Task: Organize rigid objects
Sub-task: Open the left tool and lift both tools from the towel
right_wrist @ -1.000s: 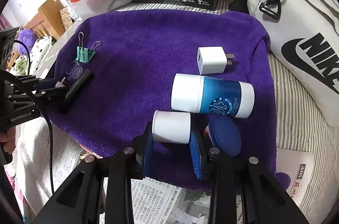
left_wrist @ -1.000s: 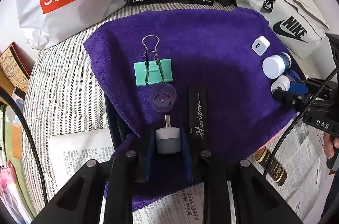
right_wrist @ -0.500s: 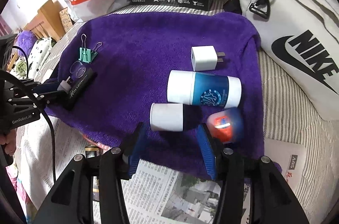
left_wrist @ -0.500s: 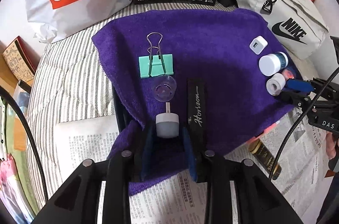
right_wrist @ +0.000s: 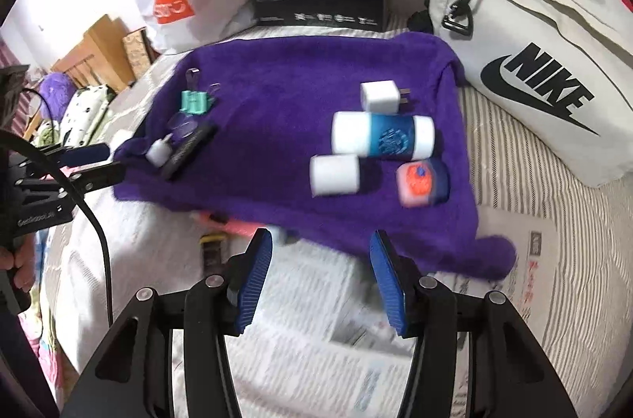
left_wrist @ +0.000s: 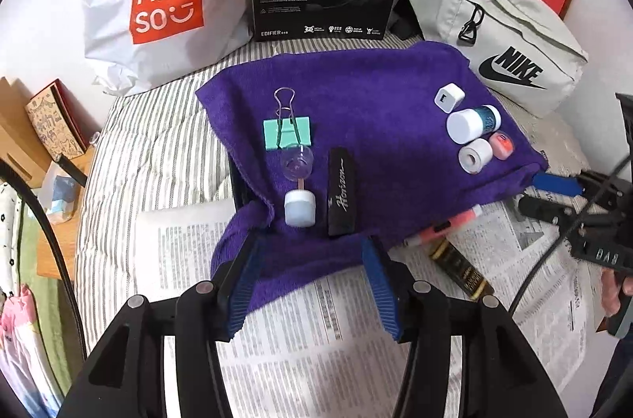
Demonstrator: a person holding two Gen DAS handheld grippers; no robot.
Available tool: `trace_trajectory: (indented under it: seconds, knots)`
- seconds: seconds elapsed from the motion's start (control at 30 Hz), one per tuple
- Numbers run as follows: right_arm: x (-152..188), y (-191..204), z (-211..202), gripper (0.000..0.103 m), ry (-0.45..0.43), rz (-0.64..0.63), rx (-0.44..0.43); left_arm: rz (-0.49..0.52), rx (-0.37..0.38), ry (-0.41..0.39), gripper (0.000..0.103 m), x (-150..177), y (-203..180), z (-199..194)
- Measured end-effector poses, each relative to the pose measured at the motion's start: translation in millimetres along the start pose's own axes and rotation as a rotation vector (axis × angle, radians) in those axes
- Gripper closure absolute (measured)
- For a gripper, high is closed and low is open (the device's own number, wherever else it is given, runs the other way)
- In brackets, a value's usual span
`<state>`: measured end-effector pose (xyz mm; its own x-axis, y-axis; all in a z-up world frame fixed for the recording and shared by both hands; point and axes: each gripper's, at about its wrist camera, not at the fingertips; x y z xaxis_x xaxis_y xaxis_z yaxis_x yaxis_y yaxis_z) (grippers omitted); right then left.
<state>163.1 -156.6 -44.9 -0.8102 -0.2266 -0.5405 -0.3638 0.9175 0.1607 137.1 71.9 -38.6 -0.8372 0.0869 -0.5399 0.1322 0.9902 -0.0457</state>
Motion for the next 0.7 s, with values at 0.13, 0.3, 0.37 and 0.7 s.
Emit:
trace_trajectory:
  seconds: [0.13, 0.3, 0.37, 0.7]
  knots:
    - [9.8, 10.9, 16.3, 0.052, 0.021, -0.007, -0.075, -0.024, 0.021, 0.005, 0.052, 9.4, 1.4, 0.4]
    - [10.9, 17.4, 38.0, 0.052, 0.020, -0.024, -0.080, -0.039, 0.056, 0.026, 0.052, 27.9, 1.3, 6.4]
    - [9.5, 18.0, 42.2, 0.052, 0.006, -0.042, -0.078, -0.042, 0.062, 0.038, 0.052, 33.1, 2.4, 11.1]
    - [12.2, 26.7, 53.9, 0.051, -0.006, -0.100, -0.102, -0.061, 0.083, 0.081, 0.052, 42.0, 3.1, 33.8]
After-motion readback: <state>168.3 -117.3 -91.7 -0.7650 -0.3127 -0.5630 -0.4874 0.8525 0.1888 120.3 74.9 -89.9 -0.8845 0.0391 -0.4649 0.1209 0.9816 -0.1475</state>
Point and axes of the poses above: each gripper's, at about its wrist camera, not at the fingertips, and z roughly the way its jaws point, y to its left, x to its underside, and after that the axes turned 4 degrees about -y, right-handed
